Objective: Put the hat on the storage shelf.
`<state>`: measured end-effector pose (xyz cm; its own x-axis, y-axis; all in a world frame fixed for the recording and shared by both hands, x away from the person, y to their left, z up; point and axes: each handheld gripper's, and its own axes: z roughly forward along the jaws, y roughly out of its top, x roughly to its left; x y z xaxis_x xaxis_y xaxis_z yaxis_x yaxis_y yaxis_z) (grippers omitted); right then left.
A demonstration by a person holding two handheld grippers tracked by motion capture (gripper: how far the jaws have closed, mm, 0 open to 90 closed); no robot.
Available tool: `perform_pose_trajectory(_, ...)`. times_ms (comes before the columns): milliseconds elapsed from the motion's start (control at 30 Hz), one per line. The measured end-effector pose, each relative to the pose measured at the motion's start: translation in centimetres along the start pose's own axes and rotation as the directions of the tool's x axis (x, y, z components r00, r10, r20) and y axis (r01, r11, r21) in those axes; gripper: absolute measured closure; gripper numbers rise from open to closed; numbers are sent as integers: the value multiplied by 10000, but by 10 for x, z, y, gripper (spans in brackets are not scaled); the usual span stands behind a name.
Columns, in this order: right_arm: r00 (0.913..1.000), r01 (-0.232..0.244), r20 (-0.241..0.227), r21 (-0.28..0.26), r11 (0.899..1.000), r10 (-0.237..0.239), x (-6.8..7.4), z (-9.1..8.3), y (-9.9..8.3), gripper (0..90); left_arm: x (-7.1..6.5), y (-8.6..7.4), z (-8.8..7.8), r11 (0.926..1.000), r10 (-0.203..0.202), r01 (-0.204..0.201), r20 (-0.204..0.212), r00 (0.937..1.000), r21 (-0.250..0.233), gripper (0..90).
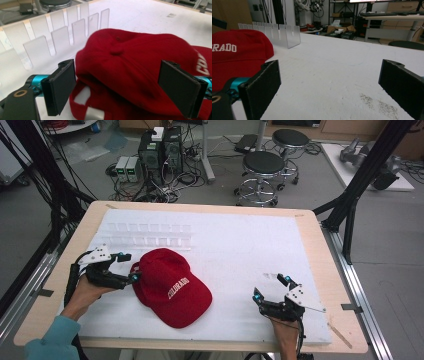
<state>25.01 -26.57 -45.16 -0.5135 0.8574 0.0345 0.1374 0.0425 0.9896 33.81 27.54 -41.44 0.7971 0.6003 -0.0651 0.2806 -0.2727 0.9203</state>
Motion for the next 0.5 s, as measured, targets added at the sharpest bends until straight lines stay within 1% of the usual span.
perform_pose_trajectory(33, 10000, 21, 8, 6, 10000, -21, 0, 0, 0, 32, 1, -1, 2, 10000, -51, 51, 75, 10000, -50, 161)
perform_pose_trajectory(67, 10000, 39, 11, 12, 10000, -39, 0, 0, 0, 32, 3, -2, 4, 10000, -29, 28, 128, 9999, 50, 163)
perform_pose_trajectory(133, 10000, 43, 10, 9, 10000, -43, 0, 0, 0, 32, 5, -4, 8, 9995, -1, -1, 74, 10000, 307, 163)
perform_pose_trajectory(167, 10000, 43, 10, 9, 10000, -43, 0, 0, 0, 32, 5, -5, 9, 9993, -47, 43, 124, 9999, 368, 163)
perform_pose_trajectory(233, 10000, 31, 4, -20, 10000, -31, 0, 0, 0, 32, 6, -5, 13, 9992, -195, 182, 365, 9991, 349, 162)
perform_pose_trajectory(267, 10000, 31, 4, -20, 10000, -31, 0, 0, 0, 32, 5, -6, 14, 9991, -228, 212, 423, 9988, 371, 162)
perform_pose_trajectory(333, 10000, 46, -1, -10, 10000, -46, 0, 0, 0, 32, 6, -7, 17, 9983, -260, 231, 528, 9983, 535, 161)
perform_pose_trajectory(400, 10000, 39, 5, -5, 10000, -39, 0, 0, 0, 32, 6, -8, 20, 9970, -309, 272, 489, 9983, 730, 160)
perform_pose_trajectory(500, 10000, 15, 3, 19, 10000, -15, 0, 0, 0, 32, 7, -9, 24, 9962, -482, 441, 525, 9975, 756, 161)
